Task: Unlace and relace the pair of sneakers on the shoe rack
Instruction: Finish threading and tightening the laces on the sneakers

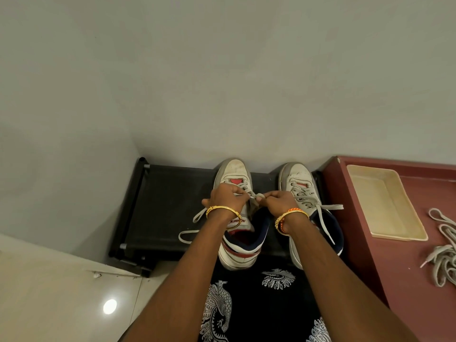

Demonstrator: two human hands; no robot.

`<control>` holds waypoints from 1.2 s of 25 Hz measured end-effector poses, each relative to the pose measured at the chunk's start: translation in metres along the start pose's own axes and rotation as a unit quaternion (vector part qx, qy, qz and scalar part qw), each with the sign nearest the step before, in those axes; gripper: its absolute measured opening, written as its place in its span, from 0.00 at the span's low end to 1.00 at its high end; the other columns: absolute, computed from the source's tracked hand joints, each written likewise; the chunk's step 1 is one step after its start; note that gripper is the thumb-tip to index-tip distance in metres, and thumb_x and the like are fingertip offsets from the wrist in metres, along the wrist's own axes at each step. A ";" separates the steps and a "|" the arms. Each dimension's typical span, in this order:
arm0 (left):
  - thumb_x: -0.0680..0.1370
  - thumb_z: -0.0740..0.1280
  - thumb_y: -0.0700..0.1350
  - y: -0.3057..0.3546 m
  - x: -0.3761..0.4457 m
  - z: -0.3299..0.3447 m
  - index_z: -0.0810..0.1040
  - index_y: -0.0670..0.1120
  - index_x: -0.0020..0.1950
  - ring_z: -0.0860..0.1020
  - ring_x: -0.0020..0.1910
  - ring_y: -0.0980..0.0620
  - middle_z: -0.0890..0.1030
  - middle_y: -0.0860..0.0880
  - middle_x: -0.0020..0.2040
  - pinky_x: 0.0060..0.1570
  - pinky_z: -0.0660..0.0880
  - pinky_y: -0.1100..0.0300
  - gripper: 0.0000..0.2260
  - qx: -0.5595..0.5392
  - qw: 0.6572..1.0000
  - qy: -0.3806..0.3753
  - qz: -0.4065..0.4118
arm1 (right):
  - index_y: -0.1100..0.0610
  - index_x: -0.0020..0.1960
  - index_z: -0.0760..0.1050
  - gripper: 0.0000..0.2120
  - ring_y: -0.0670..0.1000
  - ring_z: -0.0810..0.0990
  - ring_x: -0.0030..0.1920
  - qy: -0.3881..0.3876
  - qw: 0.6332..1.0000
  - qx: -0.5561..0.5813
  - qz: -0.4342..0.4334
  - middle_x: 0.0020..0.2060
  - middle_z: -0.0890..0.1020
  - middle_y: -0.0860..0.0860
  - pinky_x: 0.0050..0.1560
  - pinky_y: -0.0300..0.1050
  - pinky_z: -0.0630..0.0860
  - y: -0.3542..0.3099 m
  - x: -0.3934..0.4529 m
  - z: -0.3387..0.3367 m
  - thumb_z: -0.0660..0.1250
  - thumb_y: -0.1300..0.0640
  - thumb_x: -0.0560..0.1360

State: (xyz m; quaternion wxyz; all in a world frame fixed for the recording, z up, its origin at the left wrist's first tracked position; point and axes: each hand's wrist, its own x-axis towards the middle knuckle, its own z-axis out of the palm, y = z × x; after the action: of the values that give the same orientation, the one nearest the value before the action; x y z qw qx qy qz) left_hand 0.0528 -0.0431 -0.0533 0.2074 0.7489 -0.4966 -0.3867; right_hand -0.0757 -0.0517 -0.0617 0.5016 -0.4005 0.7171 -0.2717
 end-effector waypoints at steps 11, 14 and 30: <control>0.76 0.67 0.52 0.004 -0.003 0.009 0.81 0.52 0.57 0.67 0.65 0.46 0.76 0.50 0.63 0.61 0.60 0.50 0.11 0.060 0.998 0.017 0.013 | 0.63 0.52 0.77 0.16 0.55 0.79 0.47 -0.102 0.967 0.196 0.127 0.44 0.81 0.57 0.46 0.47 0.77 0.007 -0.001 -0.009 0.64 0.49 0.77; 0.76 0.68 0.52 0.006 -0.007 0.009 0.81 0.52 0.57 0.66 0.65 0.47 0.76 0.50 0.63 0.62 0.59 0.50 0.12 0.082 0.996 0.027 0.023 | 0.67 0.52 0.77 0.10 0.56 0.78 0.45 -0.121 0.954 0.237 0.135 0.46 0.80 0.62 0.54 0.52 0.76 0.011 0.004 -0.008 0.63 0.60 0.78; 0.82 0.51 0.55 -0.002 -0.084 0.033 0.75 0.41 0.57 0.77 0.54 0.42 0.80 0.41 0.54 0.50 0.71 0.54 0.21 0.276 0.949 -0.045 0.147 | 0.57 0.41 0.72 0.10 0.43 0.75 0.26 0.077 0.893 0.267 -0.354 0.30 0.75 0.52 0.29 0.36 0.74 -0.123 -0.109 -0.085 0.58 0.64 0.80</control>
State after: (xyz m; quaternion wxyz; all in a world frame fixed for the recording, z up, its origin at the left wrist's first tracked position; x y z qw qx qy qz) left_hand 0.0101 0.0362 -0.0436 0.0247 0.6774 -0.6972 -0.2333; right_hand -0.0988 -0.0264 0.1202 0.4039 -0.4565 0.4644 -0.6425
